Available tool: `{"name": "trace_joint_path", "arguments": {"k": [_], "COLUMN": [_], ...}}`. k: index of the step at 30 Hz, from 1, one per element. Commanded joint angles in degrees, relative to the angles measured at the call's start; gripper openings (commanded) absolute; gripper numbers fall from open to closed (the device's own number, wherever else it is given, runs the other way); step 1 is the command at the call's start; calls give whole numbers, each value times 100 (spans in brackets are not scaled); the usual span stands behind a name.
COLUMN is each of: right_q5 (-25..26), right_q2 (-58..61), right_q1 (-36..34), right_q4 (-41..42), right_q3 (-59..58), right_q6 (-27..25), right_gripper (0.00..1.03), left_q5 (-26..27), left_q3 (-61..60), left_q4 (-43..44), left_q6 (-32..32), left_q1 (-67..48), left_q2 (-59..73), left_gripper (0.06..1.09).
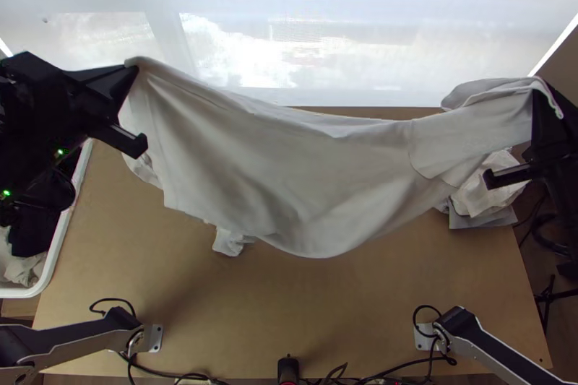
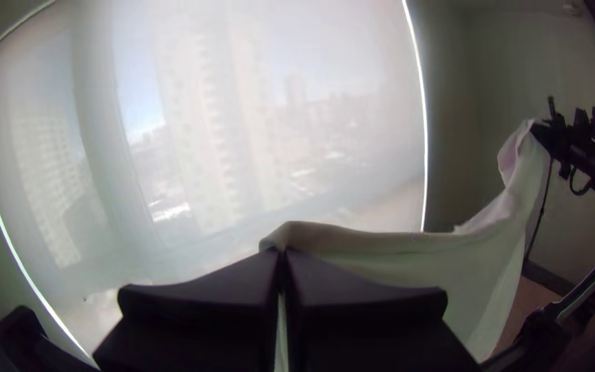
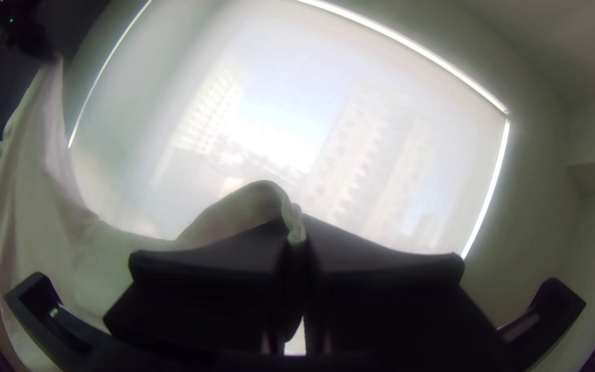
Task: Fold the t-shirt
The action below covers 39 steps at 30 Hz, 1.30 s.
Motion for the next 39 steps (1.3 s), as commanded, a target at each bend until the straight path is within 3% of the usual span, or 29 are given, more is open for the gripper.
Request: {"name": "trace_joint_path", "arguments": {"k": [1,6,9,13,16,19,23,27,32,35,37,39], "right_q5": [50,85,103,120,147,199,243,261,296,340,349,375], "right_q2": [-296,-279,-279,-252,-252,-252,-270,-270,-261,-261,-243,-208], "right_q1": [22,22,22,31,31,31,22,22,22,-5,-57,-93], "right_q4": [-133,-168,-177,-186,-203,-203,-230,-256,-265,-265,-256,-256], "right_q3": [-403,-359,-456,-482,-517,-517,-517,-517,-482,-403,-262,-113], "right_q6": [19,19,54,63,54,63,63,63,45,10,-34,-52], "right_gripper": [2,2,2,2,2,2,2,2,2,2,2,2], "left_q5": [-615,-949,-852,-254,-149,-659,-1265,-1362,-1318,-1309,-1371,-1643], "left_q3": [739,142,-465,-1282,-1739,-1080,748,300,-1291,-1651,-1590,-1212], "left_q4": [782,1442,747,-140,-343,317,1433,1881,1442,870,1222,2180], "left_q6": [19,10,-34,-86,-95,10,467,828,749,801,1004,1179], "left_q1": [44,0,-281,-800,-1134,-1046,-562,-553,-984,-1380,-1432,-1195], "left_q2": [328,-59,-147,-384,-569,-472,126,-121,-745,-832,-868,-832], "left_gripper": [9,9,9,9,9,9,9,9,9,9,9,9]}}
